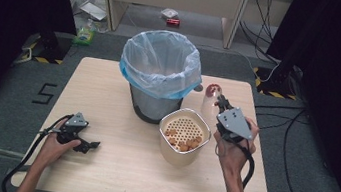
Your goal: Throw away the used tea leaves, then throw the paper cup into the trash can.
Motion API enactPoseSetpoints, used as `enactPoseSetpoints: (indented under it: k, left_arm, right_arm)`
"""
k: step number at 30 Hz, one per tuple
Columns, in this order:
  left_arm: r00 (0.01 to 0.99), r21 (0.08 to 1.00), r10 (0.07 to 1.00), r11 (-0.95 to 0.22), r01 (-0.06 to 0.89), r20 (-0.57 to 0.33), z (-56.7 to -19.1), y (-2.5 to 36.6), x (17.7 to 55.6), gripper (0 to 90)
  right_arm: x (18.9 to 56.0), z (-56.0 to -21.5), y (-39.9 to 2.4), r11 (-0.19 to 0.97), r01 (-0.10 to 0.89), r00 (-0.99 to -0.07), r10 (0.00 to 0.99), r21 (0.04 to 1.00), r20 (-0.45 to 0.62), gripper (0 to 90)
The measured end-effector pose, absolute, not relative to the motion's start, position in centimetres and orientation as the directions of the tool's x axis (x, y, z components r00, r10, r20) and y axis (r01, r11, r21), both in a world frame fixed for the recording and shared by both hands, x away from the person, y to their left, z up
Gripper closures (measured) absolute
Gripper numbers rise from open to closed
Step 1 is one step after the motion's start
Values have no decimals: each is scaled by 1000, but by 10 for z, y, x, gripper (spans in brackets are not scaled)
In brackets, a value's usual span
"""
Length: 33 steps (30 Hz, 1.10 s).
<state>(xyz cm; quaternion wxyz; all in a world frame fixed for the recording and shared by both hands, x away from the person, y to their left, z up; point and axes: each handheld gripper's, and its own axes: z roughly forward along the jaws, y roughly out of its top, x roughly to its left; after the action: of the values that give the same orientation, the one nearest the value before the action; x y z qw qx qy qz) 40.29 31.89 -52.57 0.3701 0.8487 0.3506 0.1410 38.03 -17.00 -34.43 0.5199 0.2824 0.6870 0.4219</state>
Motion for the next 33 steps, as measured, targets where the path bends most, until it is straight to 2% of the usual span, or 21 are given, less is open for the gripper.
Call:
enactPoseSetpoints:
  k: [6,16,24,29,33]
  left_arm:
    - [714,727,700,-480,491,-20,-526,319,403,0]
    - [714,727,699,-481,491,-20,-526,319,403,0]
    - [715,727,699,-481,491,-20,-526,319,403,0]
    - [715,727,699,-481,491,-20,-526,319,403,0]
    - [714,727,700,-480,491,-20,-526,319,403,0]
  right_arm:
    - [394,-319,-180,435,-12,-315,853,900,-417,874]
    - [407,-279,-171,409,-56,-310,860,911,-405,874]
    - [424,-252,-146,394,-81,-344,851,916,-397,874]
    - [441,-238,-112,386,-89,-407,827,918,-387,873]
    - [457,-239,-88,392,-47,-472,802,919,-366,862]
